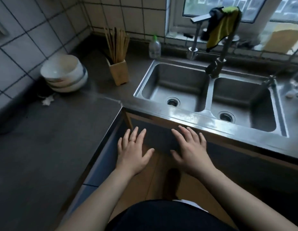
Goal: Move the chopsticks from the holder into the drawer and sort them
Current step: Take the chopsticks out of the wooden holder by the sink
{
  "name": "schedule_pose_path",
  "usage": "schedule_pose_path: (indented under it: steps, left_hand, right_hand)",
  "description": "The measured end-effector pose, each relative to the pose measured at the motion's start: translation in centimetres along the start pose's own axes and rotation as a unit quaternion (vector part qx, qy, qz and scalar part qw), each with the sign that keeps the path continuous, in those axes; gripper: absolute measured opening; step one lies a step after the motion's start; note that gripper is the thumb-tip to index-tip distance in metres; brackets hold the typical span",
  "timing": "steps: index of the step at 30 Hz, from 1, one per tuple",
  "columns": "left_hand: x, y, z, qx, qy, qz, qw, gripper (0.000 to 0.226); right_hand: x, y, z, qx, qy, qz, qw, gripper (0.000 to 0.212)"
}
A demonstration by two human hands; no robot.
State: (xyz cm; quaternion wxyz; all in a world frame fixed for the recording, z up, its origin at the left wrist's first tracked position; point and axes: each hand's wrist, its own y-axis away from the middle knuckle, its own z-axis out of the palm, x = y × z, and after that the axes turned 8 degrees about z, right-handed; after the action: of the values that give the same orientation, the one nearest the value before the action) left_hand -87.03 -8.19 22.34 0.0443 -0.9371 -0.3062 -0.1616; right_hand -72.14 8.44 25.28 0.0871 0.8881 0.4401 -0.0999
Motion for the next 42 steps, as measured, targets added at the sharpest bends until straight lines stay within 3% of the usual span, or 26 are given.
schedule_pose_path:
  steps: [13, 20, 25, 31, 39, 42]
  left_hand:
    - [-5.7, -12.8, -4.3, 0.093, 0.029, -0.176, 0.98, 0.075]
    - [-8.8, -18.8, -6.7, 0.15, 0.093, -0.197, 0.964, 0.072]
    - [-13.0, -23.9, -7.8, 0.162, 0.164, -0.201, 0.952, 0.074]
    - [-19.3, -30.6, -9.6, 0.178, 0.343, -0.241, 0.89, 0.078]
    - [-25.4, -39.3, -12.0, 0.153, 0.396, -0.265, 0.866, 0.089]
    - [-26.7, -41.8, -12.9, 0.132, 0.432, -0.214, 0.866, 0.079]
  right_hand:
    - [-3.4, -21.8, -3.2, -0.03, 0.003, -0.154, 0.988, 0.068]
    - [-6.3, -29.6, -4.4, -0.034, -0.02, -0.188, 0.981, 0.064]
    - [-8.8, -34.7, -4.5, -0.011, -0.058, -0.163, 0.985, 0.065]
    - [-12.5, -40.4, -4.6, -0.044, -0.163, -0.086, 0.982, 0.075]
    - [-17.1, -46.6, -4.2, -0.125, -0.367, 0.085, 0.918, 0.082]
    - [-18.6, -48.3, -3.9, -0.12, -0.419, 0.097, 0.895, 0.062]
